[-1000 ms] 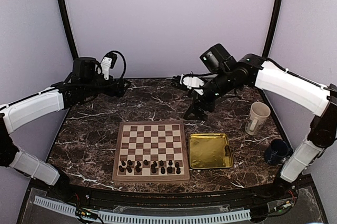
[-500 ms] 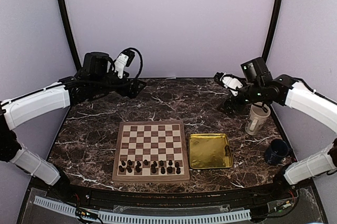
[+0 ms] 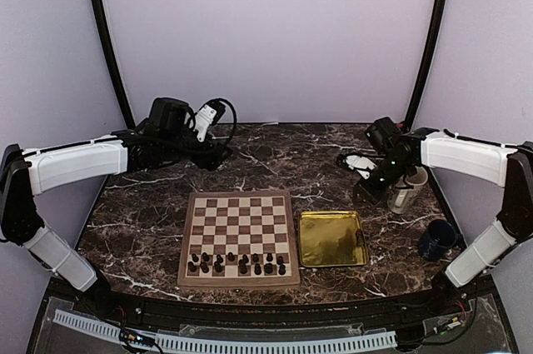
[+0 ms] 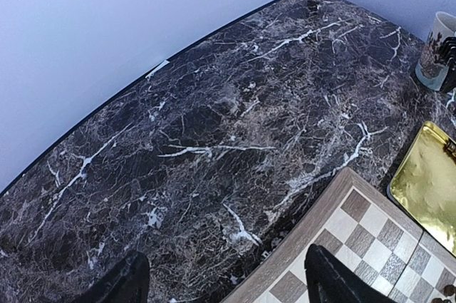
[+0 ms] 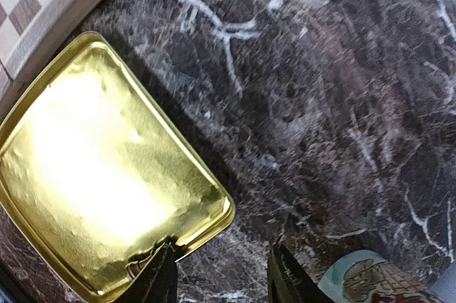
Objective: Set up the chess pieces on the board
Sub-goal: Adjust the queen in the storage box.
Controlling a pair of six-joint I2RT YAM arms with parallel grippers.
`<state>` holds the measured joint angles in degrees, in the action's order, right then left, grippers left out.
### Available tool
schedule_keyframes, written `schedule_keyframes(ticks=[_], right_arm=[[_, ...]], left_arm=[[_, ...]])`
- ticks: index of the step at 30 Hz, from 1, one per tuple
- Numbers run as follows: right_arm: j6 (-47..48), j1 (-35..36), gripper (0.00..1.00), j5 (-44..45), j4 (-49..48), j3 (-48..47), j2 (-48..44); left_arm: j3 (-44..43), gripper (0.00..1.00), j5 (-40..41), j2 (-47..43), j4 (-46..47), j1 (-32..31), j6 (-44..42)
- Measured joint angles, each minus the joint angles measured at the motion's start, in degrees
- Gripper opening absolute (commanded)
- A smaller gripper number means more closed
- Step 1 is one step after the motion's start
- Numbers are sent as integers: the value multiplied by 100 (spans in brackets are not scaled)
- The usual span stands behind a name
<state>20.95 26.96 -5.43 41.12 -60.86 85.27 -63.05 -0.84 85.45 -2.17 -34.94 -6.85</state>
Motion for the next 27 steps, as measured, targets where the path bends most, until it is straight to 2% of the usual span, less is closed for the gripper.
schedule_keyframes(ticks=[8,14,21,27], right_arm=[[195,72,31,-44,614,304,103],[382,378,24,-103,946,592,109],[485,592,13,-101,1034,651,319],[490,669,10,-83,1008,678,577]], left_arm=[[-59,73,-326,59,-157,0,-46],[-184,71,-492,179,-328,0,-46],[-260,71,-595,269,-483,0,-44],[-260,70,-623,280,-533,0,-39]])
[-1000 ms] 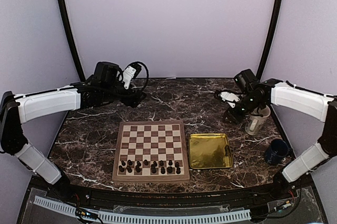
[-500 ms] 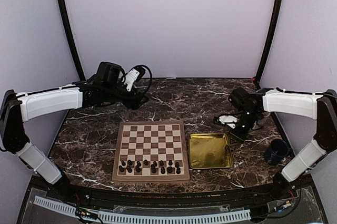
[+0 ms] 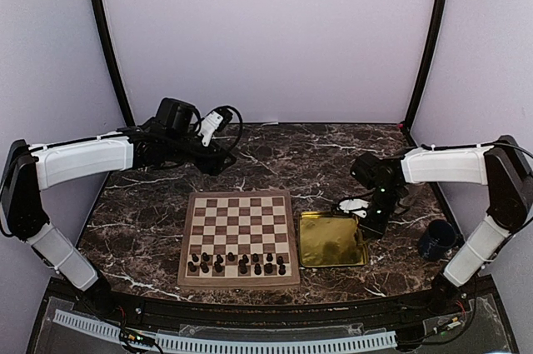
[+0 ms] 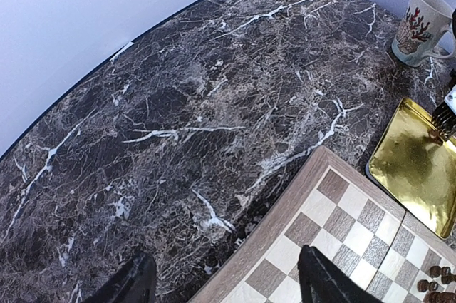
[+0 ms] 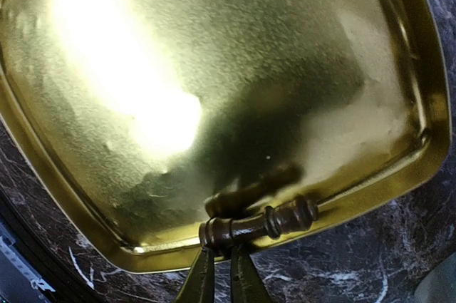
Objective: Set up the chess pieces on the board
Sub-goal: Adjust the queen in the storage box, then pick up the queen from the storage box.
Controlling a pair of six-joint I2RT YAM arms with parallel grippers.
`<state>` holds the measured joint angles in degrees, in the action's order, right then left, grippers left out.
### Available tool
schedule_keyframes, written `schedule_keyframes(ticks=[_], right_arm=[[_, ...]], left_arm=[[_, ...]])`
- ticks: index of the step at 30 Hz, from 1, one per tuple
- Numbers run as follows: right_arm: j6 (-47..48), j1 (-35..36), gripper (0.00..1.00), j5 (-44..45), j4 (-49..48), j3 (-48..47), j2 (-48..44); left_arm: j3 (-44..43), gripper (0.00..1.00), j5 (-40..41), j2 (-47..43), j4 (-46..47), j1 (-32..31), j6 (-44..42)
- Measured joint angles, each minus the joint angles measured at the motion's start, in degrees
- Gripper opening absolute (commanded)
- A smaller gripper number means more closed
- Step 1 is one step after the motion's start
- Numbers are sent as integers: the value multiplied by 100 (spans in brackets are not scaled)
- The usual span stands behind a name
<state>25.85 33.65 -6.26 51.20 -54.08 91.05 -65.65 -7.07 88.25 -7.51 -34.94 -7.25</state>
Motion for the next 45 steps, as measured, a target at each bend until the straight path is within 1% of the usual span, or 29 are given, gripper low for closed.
schedule_keyframes(ticks=[6,9,11,13,15,27,32,38,45], right_arm=[[-26,42,9,26,-17,-22,81],[-63,61,9,179,-52,-61,96],[-72,74,12,254,-83,-79,98],[-94,76,19,291,-105,-85,98],[-72,76,21,284,-129,-85,98],[-50,170,24,223,-153,-83,-26],[28,289,30,221,-184,-52,-26],[153,433,30,326,-240,72,-26],[271,621,25,601,-459,205,81]], left_arm=[[-2,70,-37,50,-11,0,17],[-11,70,-70,94,-39,0,20],[-37,70,-90,125,-83,0,22],[-55,70,-94,131,-118,0,24],[-70,70,-105,131,-125,0,22],[-96,70,-238,142,-184,0,42],[-96,70,-260,144,-208,0,42],[-96,70,-291,166,-208,0,42],[-96,70,-354,186,-212,0,42]])
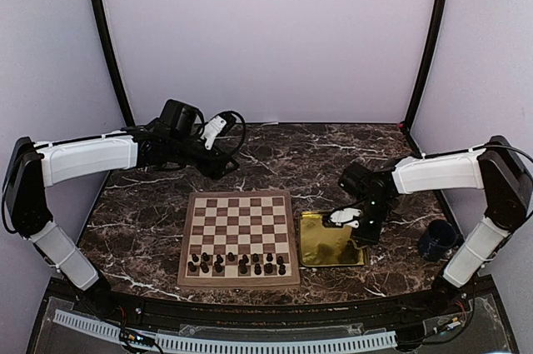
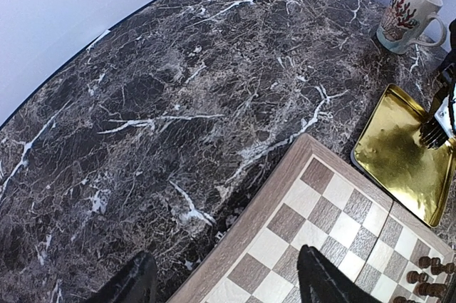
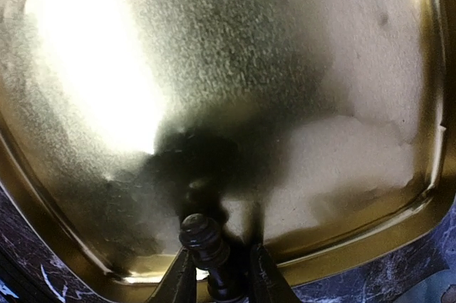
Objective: Set up the chess pieces on the board
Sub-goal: Pick up the queen from the storage box.
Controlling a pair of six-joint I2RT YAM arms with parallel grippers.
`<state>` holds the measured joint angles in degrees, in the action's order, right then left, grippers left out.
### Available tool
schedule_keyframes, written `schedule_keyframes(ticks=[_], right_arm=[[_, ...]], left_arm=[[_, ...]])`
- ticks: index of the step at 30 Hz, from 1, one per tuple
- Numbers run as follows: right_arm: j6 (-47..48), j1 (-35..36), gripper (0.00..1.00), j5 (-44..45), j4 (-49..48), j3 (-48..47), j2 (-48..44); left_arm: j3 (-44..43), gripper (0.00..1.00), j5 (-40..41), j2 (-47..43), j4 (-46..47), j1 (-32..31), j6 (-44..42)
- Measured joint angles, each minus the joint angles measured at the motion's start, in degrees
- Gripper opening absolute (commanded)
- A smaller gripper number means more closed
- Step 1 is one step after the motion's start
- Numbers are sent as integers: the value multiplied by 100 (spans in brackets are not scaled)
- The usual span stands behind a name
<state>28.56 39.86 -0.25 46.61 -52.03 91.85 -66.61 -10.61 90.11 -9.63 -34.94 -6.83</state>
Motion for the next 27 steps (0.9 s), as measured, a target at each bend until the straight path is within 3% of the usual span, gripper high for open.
schedule_keyframes(ticks=[11,27], right_arm=[[133,103,7,109,-249,2,76],[92,103,4,-1530,-909,-678,-138]], left_arm=[[0,69,-149,2,-2,0,-2],[232,67,-1429,-24,518,-240,107]])
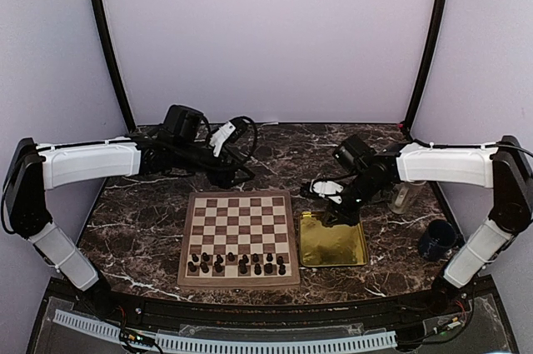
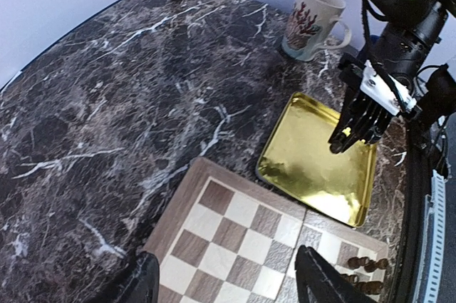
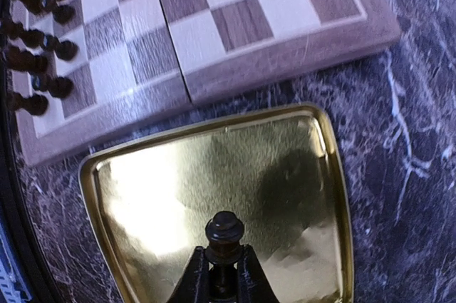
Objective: Set up the chess pieces on the board
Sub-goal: Pick up the queen from the storage box, then pass from the right arm to the left
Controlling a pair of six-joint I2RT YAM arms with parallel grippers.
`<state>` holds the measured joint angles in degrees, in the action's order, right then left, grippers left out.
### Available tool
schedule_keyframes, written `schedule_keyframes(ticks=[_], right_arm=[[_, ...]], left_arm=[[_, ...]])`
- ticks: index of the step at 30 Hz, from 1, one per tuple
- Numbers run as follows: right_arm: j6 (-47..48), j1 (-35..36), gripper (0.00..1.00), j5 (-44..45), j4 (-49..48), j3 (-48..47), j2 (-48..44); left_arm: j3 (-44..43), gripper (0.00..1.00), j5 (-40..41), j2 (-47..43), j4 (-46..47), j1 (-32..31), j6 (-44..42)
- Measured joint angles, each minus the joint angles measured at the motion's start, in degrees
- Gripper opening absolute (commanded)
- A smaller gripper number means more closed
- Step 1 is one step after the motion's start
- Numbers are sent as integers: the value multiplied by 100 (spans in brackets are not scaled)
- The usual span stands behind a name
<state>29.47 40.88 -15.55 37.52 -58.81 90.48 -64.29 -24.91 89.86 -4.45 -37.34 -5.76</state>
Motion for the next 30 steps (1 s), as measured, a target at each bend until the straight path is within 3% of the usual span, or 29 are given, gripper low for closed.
schedule_keyframes(ticks=[7,19,30], right_arm=[[-175,0,5,-852,-205,-743,28],[-470,0,6,-1725,-409,-1469,498],[-520,0,6,-1906,-400,-1469,516]], left_arm=[[262,65,-675,0,787,-186,802],[997,58,-1283,439,3178,-348,3080],[748,48,-1526,1325,3912,-758,3805]])
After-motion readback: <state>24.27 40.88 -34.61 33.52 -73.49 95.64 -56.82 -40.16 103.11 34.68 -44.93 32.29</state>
